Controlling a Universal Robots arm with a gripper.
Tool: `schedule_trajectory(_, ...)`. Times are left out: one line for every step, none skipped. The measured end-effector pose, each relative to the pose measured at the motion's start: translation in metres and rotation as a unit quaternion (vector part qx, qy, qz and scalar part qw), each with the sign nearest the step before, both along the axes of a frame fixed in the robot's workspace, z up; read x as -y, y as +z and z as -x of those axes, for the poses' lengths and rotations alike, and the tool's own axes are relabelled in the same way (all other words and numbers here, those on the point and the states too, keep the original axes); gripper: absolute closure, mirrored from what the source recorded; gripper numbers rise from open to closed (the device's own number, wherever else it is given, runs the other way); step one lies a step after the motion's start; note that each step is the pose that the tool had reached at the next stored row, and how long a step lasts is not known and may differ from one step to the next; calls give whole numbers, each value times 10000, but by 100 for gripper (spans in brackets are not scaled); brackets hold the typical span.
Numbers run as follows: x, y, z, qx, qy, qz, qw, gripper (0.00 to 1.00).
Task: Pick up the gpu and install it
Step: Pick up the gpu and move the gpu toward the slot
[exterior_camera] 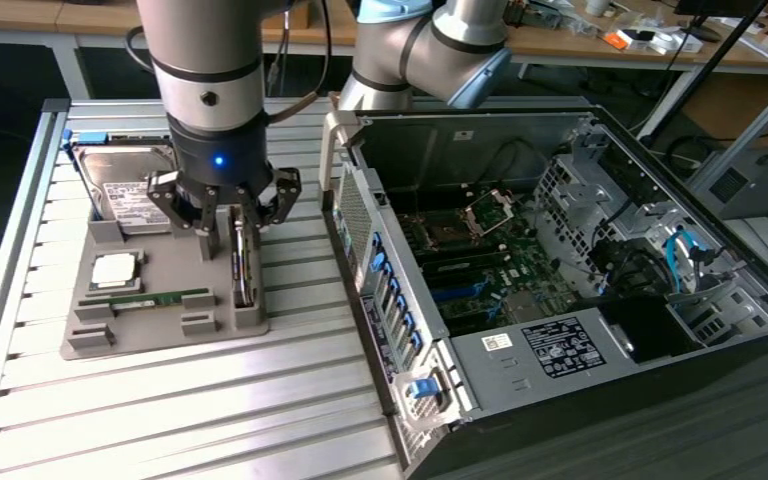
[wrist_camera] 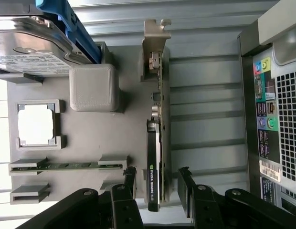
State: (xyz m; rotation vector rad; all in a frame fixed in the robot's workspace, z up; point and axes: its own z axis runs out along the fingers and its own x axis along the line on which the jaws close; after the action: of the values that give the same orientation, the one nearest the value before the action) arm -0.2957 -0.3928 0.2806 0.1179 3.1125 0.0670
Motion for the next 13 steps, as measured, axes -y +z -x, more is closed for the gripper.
schedule_trajectory(-10,-3,0,0,0,0,10000,52)
schedule_trajectory(-17,-7,0,0,0,0,10000,52)
schedule_trajectory(-21,-13,0,1,0,-1,10000,52)
schedule_trajectory(-25,-18,0,1,0,-1,10000,52)
schedule_trajectory(-28,-24,0,0,0,0,10000,52)
schedule_trajectory(-32,-34,0,0,0,0,10000,52)
schedule_trajectory(-34,-40,0,0,0,0,10000,52)
schedule_trajectory(-34,-46,0,1,0,-1,10000,52)
schedule_trajectory(-35,-52,0,0,0,0,10000,52)
schedule_trajectory(-36,-58,0,0,0,0,10000,52)
schedule_trajectory(-36,-65,0,0,0,0,10000,52)
schedule_trajectory(-36,-71,0,0,0,0,10000,52)
schedule_trajectory(-36,-81,0,0,0,0,10000,52)
